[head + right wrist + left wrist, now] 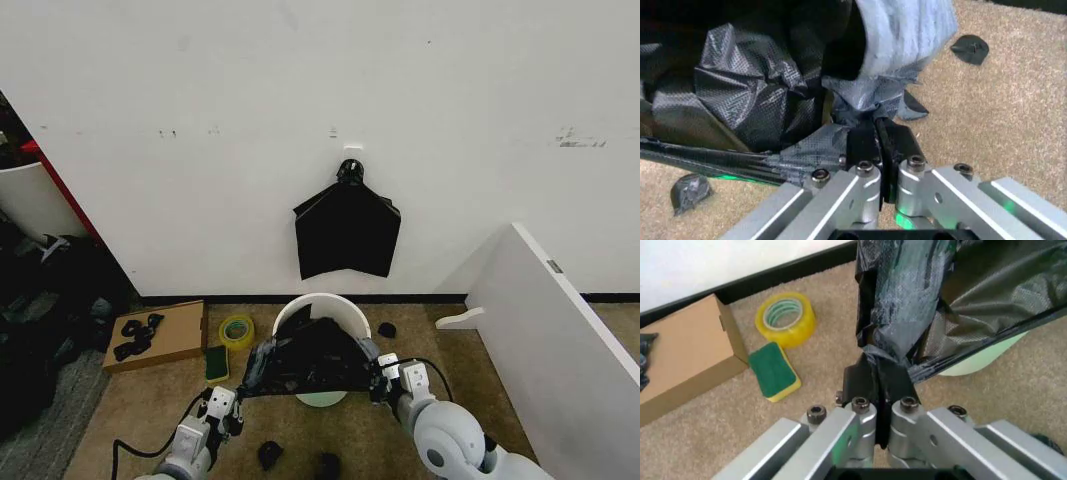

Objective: Place the garbage bag over the trash bin.

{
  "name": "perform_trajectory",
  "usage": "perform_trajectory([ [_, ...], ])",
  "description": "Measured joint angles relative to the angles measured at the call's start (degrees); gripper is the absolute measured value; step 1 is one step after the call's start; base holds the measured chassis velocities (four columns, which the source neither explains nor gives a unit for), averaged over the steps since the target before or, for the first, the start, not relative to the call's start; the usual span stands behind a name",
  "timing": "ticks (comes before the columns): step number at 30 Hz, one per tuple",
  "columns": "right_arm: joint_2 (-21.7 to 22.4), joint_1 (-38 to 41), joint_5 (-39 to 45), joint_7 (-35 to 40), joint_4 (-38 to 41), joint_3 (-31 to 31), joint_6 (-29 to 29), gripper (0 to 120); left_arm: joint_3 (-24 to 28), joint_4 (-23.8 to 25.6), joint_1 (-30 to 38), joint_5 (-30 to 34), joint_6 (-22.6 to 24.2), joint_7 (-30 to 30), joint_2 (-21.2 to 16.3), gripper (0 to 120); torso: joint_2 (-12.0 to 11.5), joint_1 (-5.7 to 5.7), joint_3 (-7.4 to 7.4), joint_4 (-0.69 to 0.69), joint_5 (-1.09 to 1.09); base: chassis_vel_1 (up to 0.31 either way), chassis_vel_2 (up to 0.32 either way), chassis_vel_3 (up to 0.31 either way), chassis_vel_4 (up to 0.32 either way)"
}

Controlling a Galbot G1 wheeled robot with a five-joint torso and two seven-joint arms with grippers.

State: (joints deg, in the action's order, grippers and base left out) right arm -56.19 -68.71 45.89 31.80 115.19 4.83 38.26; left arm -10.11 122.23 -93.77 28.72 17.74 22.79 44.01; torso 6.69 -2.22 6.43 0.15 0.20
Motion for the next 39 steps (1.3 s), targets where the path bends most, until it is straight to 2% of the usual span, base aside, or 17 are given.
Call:
perform_trajectory([
  [12,-1.83,1.83,-2.42,-1.40,-3.58,1.01,-1.68,0,0.34,-4.67,3.40,-0.02,0.04,0.13,1.21,0,0.00,0.00,0.00,0.00,0.00,0.000,0.000,0.000,0.000],
  [24,-3.03,2.96,-5.14,-2.37,-6.56,1.94,-4.50,0,2.66,-8.83,7.79,-1.08,-1.08,1.28,4.92,0,-0.01,0.00,0.00,0.00,0.00,0.000,0.000,0.000,0.000],
  [33,-2.85,2.01,-5.94,-2.73,-5.81,1.67,-5.41,0,2.18,-9.40,7.11,-1.64,-1.67,1.19,5.55,0,-0.01,0.00,0.00,0.00,0.00,0.000,0.000,0.000,0.000],
  [37,-1.67,0.53,-6.65,-3.18,-3.59,1.21,-6.03,17,0.87,-7.72,5.73,-1.63,-1.76,0.88,5.29,18,-0.01,0.00,0.00,0.00,0.00,0.000,0.000,0.000,0.000],
  [39,-1.43,0.22,-6.83,-3.22,-3.10,1.17,-6.14,20,0.63,-7.36,5.50,-1.60,-1.74,0.85,5.20,21,-0.01,0.00,0.00,0.00,0.00,0.000,0.000,0.000,0.000],
])
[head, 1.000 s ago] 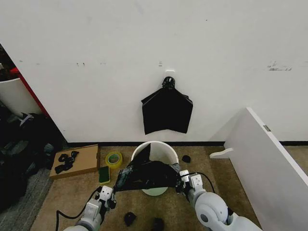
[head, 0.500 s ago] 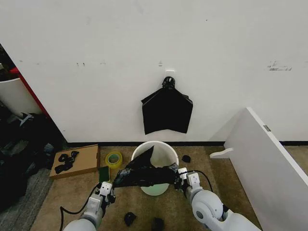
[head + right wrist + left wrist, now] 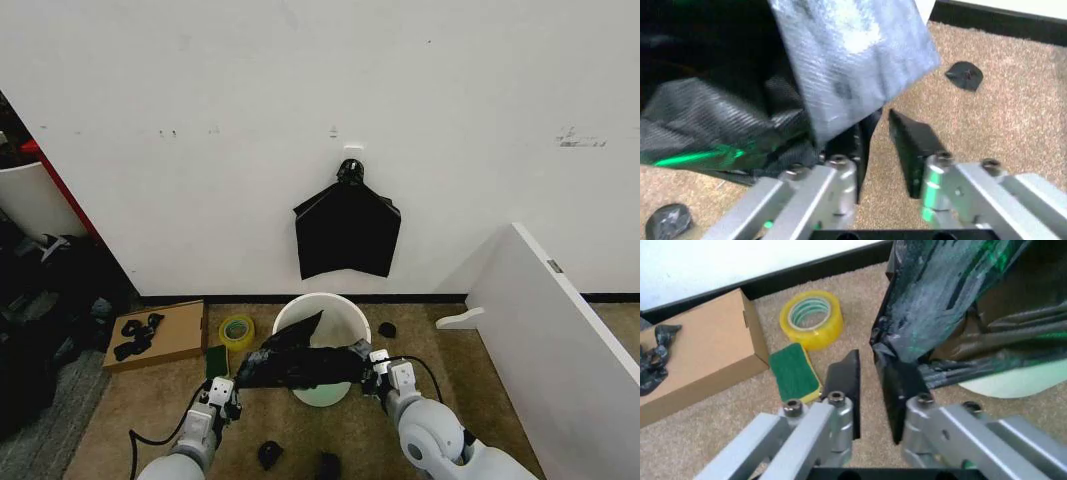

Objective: Place the garbage bag over the trash bin.

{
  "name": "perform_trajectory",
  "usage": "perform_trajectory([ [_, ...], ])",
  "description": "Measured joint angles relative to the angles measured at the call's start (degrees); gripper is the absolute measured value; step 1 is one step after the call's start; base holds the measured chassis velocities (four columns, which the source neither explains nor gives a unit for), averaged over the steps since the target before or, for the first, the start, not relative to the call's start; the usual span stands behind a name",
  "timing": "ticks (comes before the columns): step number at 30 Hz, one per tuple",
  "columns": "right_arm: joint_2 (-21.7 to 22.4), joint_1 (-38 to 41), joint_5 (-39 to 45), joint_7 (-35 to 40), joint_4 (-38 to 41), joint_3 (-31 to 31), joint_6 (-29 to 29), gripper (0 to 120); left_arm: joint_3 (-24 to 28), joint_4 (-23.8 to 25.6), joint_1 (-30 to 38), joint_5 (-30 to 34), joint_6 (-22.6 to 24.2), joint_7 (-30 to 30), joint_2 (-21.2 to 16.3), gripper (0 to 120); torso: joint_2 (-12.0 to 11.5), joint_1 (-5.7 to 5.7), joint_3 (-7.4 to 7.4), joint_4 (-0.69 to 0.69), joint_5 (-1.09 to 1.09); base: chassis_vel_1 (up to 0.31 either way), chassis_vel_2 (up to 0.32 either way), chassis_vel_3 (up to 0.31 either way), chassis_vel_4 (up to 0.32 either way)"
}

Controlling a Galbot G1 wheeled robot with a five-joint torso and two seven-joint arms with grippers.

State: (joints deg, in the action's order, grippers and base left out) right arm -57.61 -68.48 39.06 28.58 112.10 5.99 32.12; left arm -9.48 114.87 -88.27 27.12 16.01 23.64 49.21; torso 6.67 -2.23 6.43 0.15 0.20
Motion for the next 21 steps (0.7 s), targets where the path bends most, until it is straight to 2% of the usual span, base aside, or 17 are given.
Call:
perform_trajectory([
  [6,1.50,-2.16,-0.38,0.04,2.96,-0.92,-0.09,43,-1.57,2.83,-1.76,0.34,0.28,0.02,-0.43,44,0.00,0.00,0.00,0.00,0.01,0.000,0.000,0.000,0.000],
  [7,1.98,-2.89,-0.45,0.06,3.92,-1.23,-0.07,50,-1.87,3.66,-2.24,0.34,0.57,0.12,-0.60,51,0.00,0.00,0.00,0.00,0.00,0.000,0.000,0.000,0.000],
  [10,2.43,-3.60,-0.67,0.08,4.83,-1.55,0.02,56,-2.15,4.53,-2.73,0.33,0.78,0.22,-0.83,57,0.00,0.00,0.00,0.00,0.01,0.000,0.000,0.000,0.000],
  [15,3.38,-6.16,-1.87,0.01,6.93,-3.03,0.10,77,-2.89,6.60,-3.88,0.19,1.11,0.35,-1.34,77,0.00,0.00,0.00,0.00,0.01,0.000,0.000,0.000,0.000],
  [16,3.38,-6.16,-1.87,0.01,6.93,-3.03,0.10,77,-2.89,6.60,-3.88,0.19,1.11,0.35,-1.34,77,0.00,0.00,0.00,0.00,0.01,0.000,0.000,0.000,0.000],
  [20,4.49,-10.16,-3.23,-0.73,10.10,-5.84,-0.28,96,-3.41,8.36,-5.51,-0.10,-0.08,0.08,-1.94,98,0.00,0.00,0.00,0.00,0.01,0.000,0.000,0.000,0.000],
  [21,4.66,-10.89,-3.42,-0.96,10.72,-6.48,-0.51,98,-3.50,8.61,-5.95,-0.33,-0.58,-0.09,-2.03,98,0.00,0.00,0.00,0.00,0.00,0.000,0.000,0.000,0.000],
])
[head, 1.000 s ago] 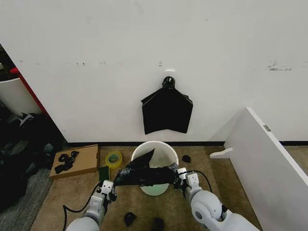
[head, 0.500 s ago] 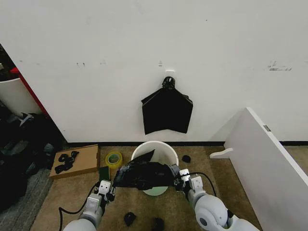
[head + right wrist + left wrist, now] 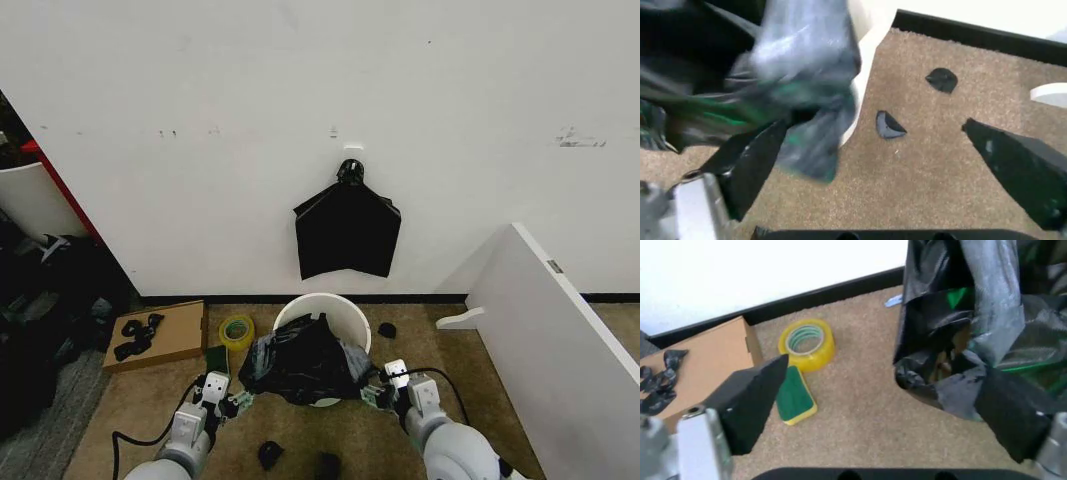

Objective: Place the garbage bag over the trash bin.

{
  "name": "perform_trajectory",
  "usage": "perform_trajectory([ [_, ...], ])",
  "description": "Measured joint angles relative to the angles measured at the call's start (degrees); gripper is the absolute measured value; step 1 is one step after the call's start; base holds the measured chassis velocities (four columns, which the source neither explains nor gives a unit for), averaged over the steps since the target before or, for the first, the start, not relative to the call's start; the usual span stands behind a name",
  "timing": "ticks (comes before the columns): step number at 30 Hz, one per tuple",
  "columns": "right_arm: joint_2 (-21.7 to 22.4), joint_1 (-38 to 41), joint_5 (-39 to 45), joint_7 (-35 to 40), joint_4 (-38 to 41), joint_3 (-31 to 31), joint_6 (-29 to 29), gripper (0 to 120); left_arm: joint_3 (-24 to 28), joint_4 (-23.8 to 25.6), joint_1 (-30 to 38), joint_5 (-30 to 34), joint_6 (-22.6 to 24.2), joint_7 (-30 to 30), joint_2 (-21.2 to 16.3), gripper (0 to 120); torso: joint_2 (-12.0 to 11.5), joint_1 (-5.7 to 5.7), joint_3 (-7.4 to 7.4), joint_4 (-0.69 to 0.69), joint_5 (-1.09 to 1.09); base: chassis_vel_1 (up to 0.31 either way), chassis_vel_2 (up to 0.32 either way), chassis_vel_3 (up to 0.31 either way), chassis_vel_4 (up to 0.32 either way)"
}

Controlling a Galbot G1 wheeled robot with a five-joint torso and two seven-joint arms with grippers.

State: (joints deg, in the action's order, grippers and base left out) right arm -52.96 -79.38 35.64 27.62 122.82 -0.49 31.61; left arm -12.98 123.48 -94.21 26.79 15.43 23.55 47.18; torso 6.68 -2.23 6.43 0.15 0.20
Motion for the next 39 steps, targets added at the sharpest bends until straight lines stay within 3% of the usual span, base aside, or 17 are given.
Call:
perform_trajectory([
  [10,-0.01,-4.12,-1.50,-1.28,2.73,-3.52,-2.82,100,-1.06,2.22,-5.58,-3.96,-7.09,-0.84,-1.63,100,0.00,0.00,0.00,-0.01,0.01,0.000,0.000,0.000,0.000],
  [17,-0.99,-5.91,-3.17,-3.30,4.61,-5.38,-6.15,100,-1.59,-0.81,-5.21,-7.60,-13.78,1.44,-0.34,100,0.01,0.00,0.00,0.01,-0.01,0.000,0.000,0.000,0.000],
  [27,-0.13,-4.22,-2.73,-4.43,4.75,-6.58,-7.63,100,-2.62,-3.28,-7.19,-7.27,-18.36,0.62,-0.12,100,0.01,0.00,0.00,0.01,0.00,0.000,0.000,0.000,0.000],
  [34,1.77,2.04,3.22,-7.95,2.72,-8.11,-7.47,100,-4.27,-4.99,-8.38,-7.65,-22.17,-1.12,0.16,100,0.01,0.00,0.01,0.00,0.00,0.000,0.000,0.000,0.000],
  [39,4.18,14.57,11.26,-14.58,-5.68,-6.22,-4.78,100,-5.58,-7.27,-7.93,-8.21,-27.56,-3.68,1.52,100,0.01,0.00,0.01,0.00,0.00,0.000,0.000,0.000,0.000],
])
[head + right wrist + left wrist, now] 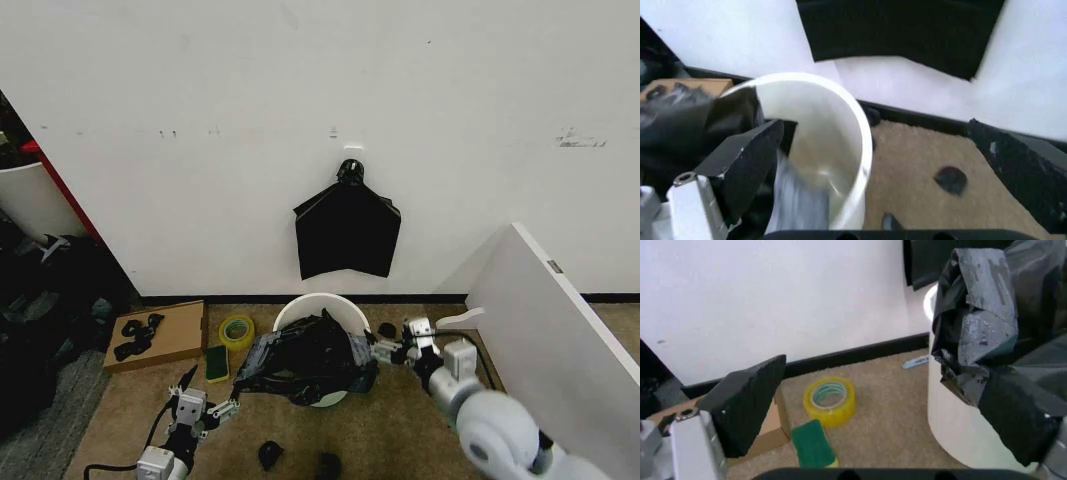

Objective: Place the garbage bag over the trash bin.

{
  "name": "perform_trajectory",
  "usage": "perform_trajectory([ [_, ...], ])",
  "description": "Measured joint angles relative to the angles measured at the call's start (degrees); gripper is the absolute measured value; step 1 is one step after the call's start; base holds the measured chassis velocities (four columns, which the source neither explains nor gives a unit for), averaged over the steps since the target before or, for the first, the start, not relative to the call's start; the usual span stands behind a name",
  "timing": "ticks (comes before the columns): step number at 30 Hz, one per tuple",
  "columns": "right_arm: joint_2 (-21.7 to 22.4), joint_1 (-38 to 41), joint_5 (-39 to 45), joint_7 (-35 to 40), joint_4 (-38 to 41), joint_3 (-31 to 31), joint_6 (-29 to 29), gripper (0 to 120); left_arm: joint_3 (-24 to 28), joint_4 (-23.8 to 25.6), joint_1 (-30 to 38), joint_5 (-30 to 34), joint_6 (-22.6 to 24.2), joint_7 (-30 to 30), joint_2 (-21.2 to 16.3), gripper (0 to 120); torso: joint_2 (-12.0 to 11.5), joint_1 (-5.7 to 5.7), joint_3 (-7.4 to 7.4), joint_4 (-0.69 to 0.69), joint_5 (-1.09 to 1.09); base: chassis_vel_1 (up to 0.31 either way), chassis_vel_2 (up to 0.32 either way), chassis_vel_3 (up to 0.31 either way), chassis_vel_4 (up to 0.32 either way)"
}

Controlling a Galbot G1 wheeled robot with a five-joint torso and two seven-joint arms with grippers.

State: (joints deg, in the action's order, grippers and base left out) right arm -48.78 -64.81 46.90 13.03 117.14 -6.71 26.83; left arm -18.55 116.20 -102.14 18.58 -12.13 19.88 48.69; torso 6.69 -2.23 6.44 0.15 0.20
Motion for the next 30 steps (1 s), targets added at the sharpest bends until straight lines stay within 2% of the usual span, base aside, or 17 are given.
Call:
perform_trajectory([
  [4,-0.02,5.18,1.97,-2.09,-3.17,2.40,2.19,100,0.00,-0.84,0.59,-0.47,-0.38,-0.15,0.47,100,0.00,-0.01,0.01,-0.01,0.00,0.000,0.000,0.000,0.000],
  [7,-1.79,21.42,3.35,-7.34,-15.26,13.08,8.12,100,0.57,-3.14,2.57,-1.49,-0.82,-0.73,2.10,100,0.00,-0.01,0.01,-0.02,0.01,0.000,0.000,0.000,0.000],
  [10,-3.58,28.38,1.37,-11.23,-23.57,19.10,8.37,100,1.37,-4.68,3.56,-2.03,-0.98,-1.04,3.31,100,-0.01,-0.01,0.01,-0.02,0.00,0.000,0.000,0.000,0.000],
  [17,-4.87,32.84,-0.13,-17.08,-32.15,23.00,8.91,100,2.60,-6.67,4.83,-2.62,-1.03,-1.47,4.97,100,-0.01,-0.01,0.00,0.01,-0.01,0.000,0.000,0.000,0.000],
  [21,-4.84,33.02,-0.58,-19.28,-33.32,23.59,9.10,100,2.73,-6.87,5.12,-2.74,-0.99,-1.49,5.15,100,-0.01,-0.01,0.00,0.02,0.00,0.000,0.000,0.000,0.000],
  [30,-7.13,32.82,-0.72,-21.03,-36.12,23.13,9.29,70,2.74,-6.49,5.53,-2.59,-0.01,-1.49,4.65,100,-0.01,0.00,0.00,-0.01,0.00,0.000,0.000,0.000,0.000],
])
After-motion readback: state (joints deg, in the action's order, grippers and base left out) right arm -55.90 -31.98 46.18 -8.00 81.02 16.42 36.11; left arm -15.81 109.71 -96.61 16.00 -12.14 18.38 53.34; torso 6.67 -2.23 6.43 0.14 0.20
